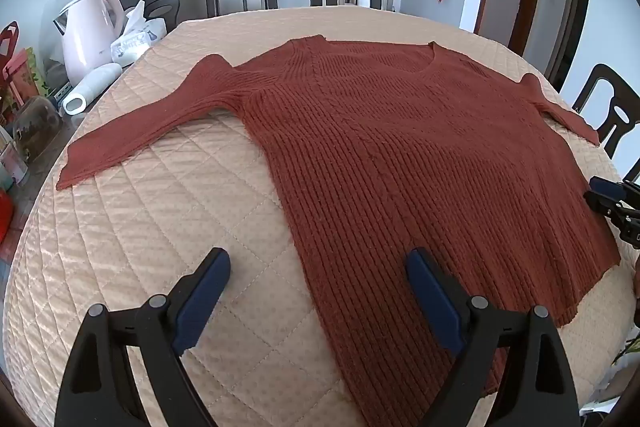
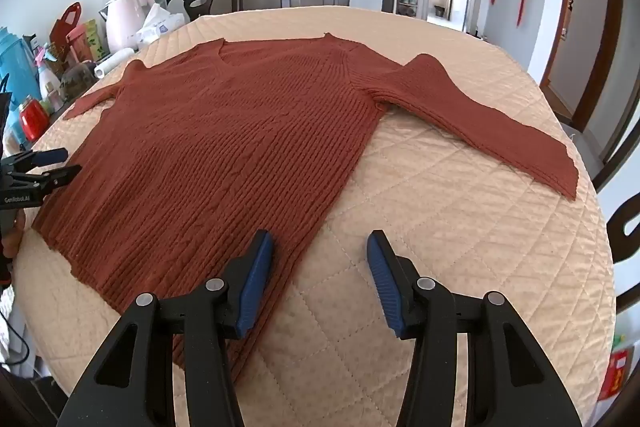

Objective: Fold small clothes

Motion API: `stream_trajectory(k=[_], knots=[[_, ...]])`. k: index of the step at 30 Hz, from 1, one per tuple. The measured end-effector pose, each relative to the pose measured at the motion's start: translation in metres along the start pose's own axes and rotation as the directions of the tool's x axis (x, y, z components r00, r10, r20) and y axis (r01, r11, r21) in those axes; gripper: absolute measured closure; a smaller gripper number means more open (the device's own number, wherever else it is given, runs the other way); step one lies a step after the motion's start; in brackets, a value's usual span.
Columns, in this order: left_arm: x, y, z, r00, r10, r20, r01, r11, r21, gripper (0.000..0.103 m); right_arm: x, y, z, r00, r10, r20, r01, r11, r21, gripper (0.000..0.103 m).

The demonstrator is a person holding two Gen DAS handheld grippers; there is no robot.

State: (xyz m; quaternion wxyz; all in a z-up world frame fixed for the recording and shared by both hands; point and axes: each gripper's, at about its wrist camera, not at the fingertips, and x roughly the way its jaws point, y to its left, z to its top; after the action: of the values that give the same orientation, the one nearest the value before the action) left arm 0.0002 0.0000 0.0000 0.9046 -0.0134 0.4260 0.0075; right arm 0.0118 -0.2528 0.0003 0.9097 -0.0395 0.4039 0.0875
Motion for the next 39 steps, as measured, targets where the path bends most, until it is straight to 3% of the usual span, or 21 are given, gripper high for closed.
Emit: stream_trajectory(k=[39], knots=[[-0.0009,-0.0016,-0.0011,1.000,0.002,0.013,-0.002,1.000,-0.013,0.010,-0.0017,-0.0003,-0.0007,1.000,0.008,0.005,-0.008,1.000,0.007,0.053]])
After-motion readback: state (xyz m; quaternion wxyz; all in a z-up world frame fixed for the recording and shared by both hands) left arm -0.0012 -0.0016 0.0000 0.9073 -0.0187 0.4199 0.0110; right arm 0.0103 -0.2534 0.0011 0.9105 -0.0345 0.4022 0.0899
